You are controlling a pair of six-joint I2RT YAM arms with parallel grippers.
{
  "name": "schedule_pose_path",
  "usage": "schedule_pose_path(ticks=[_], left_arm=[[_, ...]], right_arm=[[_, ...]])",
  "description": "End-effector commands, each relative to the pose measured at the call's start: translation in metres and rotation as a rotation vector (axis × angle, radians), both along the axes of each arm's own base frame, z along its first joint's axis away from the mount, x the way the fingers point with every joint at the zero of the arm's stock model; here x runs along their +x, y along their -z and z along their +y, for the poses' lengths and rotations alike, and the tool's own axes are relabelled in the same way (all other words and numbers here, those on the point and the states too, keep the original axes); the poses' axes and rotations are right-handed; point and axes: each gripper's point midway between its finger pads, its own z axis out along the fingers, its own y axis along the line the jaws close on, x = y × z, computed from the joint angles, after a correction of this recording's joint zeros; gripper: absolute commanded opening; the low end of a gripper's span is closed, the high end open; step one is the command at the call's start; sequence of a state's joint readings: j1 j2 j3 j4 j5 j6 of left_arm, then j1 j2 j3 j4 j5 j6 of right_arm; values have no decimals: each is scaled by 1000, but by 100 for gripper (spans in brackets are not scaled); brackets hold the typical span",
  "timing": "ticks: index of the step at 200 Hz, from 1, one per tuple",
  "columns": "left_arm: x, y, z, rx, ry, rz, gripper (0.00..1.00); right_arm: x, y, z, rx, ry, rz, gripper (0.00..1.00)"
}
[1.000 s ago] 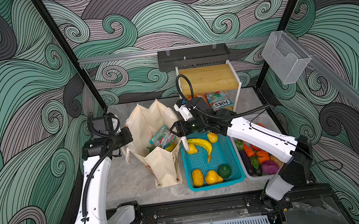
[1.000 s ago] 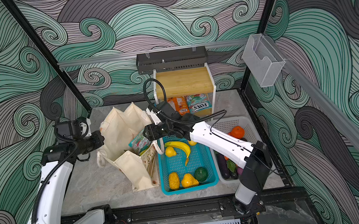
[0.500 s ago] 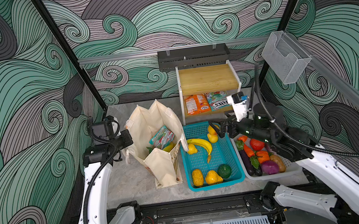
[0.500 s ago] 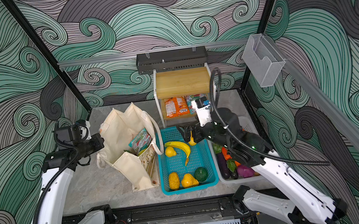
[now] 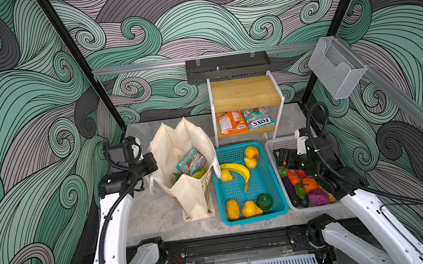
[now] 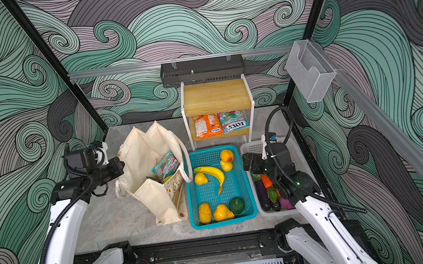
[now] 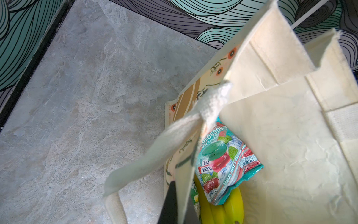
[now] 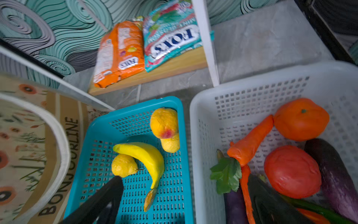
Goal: Place the food into the grocery bag and tie it
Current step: 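Move the right gripper over the white vegetable basket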
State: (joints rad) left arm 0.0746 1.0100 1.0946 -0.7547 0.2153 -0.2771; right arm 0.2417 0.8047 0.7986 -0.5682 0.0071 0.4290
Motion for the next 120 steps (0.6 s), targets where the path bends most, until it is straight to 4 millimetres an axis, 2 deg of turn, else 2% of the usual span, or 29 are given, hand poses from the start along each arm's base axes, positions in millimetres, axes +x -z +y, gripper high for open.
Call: schedule_pose_path(ticks=[1,29,62,97,120], left_arm=[[-2,0,-6,-21,32,-7,0],[-2,0,-9,-28,46,-11,0],[-2,1,-11,-36,58,-13,0],[-2,1,-11,-36,59,-13,0],[-2,3,-11,-32,57,-6,0]], right_arm=[[8,16,-2,154,56,67,100],[20,36,-11,310,144,123,100],[22,58,-32,388,318,196,99],[21,74,-42,457,466,249,91],[19,82,-51,489,569,269,89]])
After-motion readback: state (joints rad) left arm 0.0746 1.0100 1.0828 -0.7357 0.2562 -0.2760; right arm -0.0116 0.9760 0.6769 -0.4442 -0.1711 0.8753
